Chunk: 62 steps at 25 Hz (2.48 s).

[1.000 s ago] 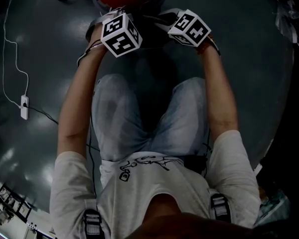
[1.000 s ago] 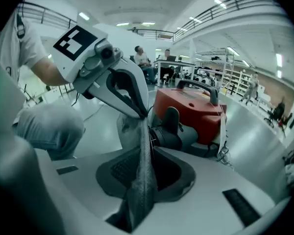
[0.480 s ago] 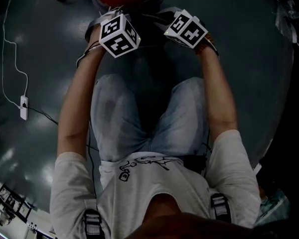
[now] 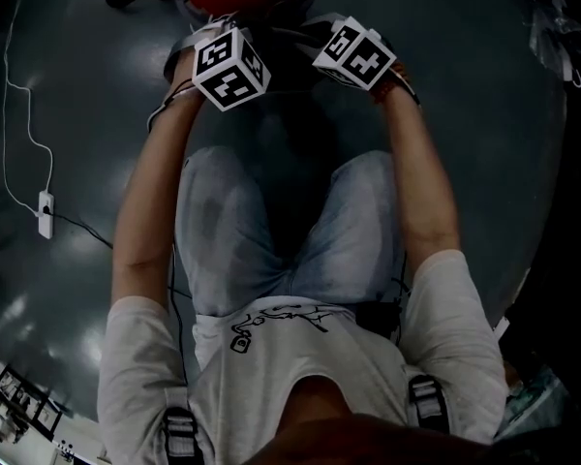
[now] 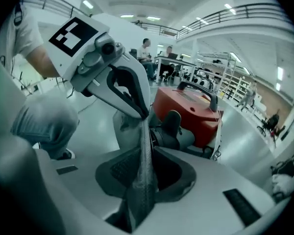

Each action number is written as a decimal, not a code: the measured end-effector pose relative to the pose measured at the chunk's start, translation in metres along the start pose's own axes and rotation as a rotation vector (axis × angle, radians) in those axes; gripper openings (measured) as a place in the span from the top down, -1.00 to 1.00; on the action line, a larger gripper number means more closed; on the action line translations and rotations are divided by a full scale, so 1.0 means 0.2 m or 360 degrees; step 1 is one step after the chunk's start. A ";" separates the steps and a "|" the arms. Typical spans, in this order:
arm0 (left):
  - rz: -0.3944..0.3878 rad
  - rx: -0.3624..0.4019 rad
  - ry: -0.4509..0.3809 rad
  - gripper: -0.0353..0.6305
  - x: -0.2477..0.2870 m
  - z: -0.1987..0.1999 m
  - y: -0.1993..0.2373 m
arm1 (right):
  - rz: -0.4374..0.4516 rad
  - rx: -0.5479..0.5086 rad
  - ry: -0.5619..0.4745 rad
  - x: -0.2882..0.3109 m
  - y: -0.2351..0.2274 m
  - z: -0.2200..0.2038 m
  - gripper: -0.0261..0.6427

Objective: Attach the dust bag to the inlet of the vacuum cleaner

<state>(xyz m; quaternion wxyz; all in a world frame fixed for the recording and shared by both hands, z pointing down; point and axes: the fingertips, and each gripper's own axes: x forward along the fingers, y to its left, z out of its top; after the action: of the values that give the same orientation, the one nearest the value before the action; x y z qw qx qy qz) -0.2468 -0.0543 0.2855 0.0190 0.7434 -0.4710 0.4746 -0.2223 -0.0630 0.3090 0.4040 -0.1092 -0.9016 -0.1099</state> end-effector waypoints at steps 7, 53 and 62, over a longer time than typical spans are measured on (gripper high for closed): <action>0.0005 -0.0114 -0.0032 0.85 -0.04 -0.09 0.00 | -0.0013 -0.0084 0.0034 0.05 0.04 0.05 0.70; 0.0017 -0.0169 -0.0068 0.86 -0.01 -0.06 0.02 | 0.0095 -0.0083 0.0084 0.01 -0.01 0.06 0.70; 0.0024 -0.0020 -0.0015 0.86 0.05 0.02 0.02 | 0.0132 0.0086 -0.0016 -0.02 -0.06 -0.01 0.71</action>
<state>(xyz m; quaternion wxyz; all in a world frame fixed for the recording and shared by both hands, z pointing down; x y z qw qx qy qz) -0.2467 -0.0653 0.2882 0.0180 0.7419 -0.4797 0.4682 -0.2219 -0.0755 0.3060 0.4063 -0.1362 -0.9010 -0.0682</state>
